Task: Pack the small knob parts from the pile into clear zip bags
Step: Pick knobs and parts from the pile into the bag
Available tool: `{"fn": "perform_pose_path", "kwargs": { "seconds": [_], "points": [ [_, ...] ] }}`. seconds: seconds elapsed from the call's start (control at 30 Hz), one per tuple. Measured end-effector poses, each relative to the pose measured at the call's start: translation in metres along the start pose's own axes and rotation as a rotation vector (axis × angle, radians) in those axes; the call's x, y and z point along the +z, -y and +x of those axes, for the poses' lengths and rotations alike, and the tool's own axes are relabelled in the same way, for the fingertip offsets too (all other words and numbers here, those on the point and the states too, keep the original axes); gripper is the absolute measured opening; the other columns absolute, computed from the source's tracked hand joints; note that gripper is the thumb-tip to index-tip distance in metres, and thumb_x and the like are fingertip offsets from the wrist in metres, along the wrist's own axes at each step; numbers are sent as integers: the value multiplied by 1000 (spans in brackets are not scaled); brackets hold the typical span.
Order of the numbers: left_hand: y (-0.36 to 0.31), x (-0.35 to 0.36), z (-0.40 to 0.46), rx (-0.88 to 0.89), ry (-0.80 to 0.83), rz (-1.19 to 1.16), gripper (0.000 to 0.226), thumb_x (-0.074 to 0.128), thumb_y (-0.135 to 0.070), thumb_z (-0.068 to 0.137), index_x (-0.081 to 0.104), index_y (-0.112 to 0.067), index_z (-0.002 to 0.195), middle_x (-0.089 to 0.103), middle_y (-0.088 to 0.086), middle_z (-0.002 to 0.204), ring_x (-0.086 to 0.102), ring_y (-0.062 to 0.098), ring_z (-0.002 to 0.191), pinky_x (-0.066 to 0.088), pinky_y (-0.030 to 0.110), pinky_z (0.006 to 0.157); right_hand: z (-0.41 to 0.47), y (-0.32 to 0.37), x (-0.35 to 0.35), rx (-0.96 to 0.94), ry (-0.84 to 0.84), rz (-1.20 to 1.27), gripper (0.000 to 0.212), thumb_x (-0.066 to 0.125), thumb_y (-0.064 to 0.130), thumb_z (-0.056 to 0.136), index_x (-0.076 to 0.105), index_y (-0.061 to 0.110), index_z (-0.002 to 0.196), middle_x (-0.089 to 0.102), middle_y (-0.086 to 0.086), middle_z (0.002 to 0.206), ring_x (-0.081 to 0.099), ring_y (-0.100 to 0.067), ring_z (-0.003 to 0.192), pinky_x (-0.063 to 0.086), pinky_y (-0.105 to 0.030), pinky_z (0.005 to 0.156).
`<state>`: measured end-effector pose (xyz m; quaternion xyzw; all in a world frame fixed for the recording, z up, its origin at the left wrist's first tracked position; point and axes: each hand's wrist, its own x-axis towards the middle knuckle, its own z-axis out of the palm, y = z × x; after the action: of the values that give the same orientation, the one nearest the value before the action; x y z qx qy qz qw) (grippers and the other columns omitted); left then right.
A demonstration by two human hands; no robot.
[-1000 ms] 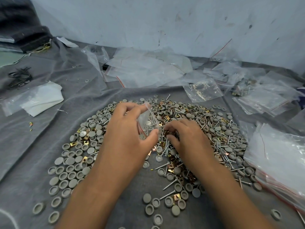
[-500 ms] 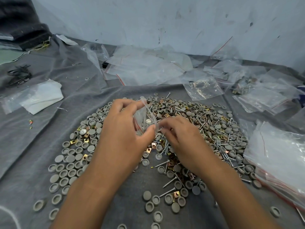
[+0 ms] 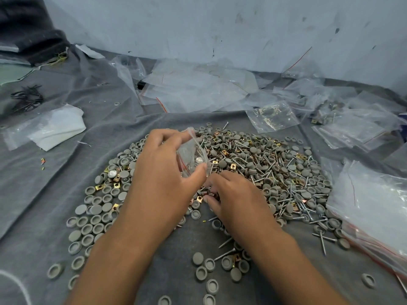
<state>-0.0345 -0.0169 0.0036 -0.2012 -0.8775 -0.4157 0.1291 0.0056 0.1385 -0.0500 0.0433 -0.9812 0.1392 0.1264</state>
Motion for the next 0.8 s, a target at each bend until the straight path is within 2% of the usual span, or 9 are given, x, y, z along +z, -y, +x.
{"fn": "perform_pose_path", "kwargs": {
  "seconds": [0.17, 0.3, 0.37, 0.43, 0.63, 0.7, 0.8],
  "points": [
    [0, 0, 0, 6, -3, 2, 61, 76, -37, 82, 57, -27, 139, 46, -17, 116, 49, -12, 96, 30, -5, 85, -1, 3, -1, 4, -29, -48, 12, 70, 29, 92, 65, 23, 100, 59, 7, 88, 57, -17, 82, 46, -32, 68],
    [0, 0, 0, 6, -8, -4, 61, 77, -36, 82, 57, -25, 139, 46, -16, 116, 48, -14, 95, 29, -6, 84, -1, -2, -6, 49, -19, 68, 6, 69, 28, 94, 66, 27, 99, 59, 10, 88, 56, -12, 79, 50, -33, 70],
    [0, 0, 1, 9, -7, 1, 62, 77, -36, 82, 57, -25, 139, 45, -16, 115, 47, -14, 95, 28, -6, 83, 2, -5, -8, 139, 8, 241, 6, 68, 31, 95, 62, 33, 95, 59, 14, 87, 55, -5, 74, 49, -28, 67],
    [0, 0, 1, 11, -7, 8, 61, 77, -36, 82, 57, -26, 139, 45, -17, 115, 48, -14, 94, 29, -6, 84, 5, -9, -11, 226, 14, 366, 8, 68, 34, 96, 61, 35, 93, 61, 16, 84, 57, 0, 72, 41, -16, 61],
    [0, 0, 1, 5, -11, 4, 60, 77, -36, 82, 58, -26, 137, 45, -17, 111, 49, -12, 93, 32, -3, 79, 3, -12, -15, 210, 56, 423, 7, 65, 31, 98, 59, 35, 97, 62, 18, 89, 58, 4, 81, 42, -11, 65],
    [2, -1, 2, 1, -15, 1, 59, 77, -34, 81, 59, -26, 136, 44, -20, 108, 51, -8, 89, 33, -1, 78, 4, -7, -16, 203, -10, 544, 5, 67, 28, 97, 63, 31, 97, 65, 17, 87, 62, 3, 83, 46, -10, 69],
    [2, -1, 1, 2, 3, 6, 61, 76, -38, 80, 58, -28, 137, 44, -20, 110, 52, -10, 94, 36, 1, 78, 7, 1, -27, 159, -271, 730, 4, 69, 26, 95, 69, 26, 99, 69, 16, 87, 67, 0, 85, 51, -13, 71]
  ]
}}
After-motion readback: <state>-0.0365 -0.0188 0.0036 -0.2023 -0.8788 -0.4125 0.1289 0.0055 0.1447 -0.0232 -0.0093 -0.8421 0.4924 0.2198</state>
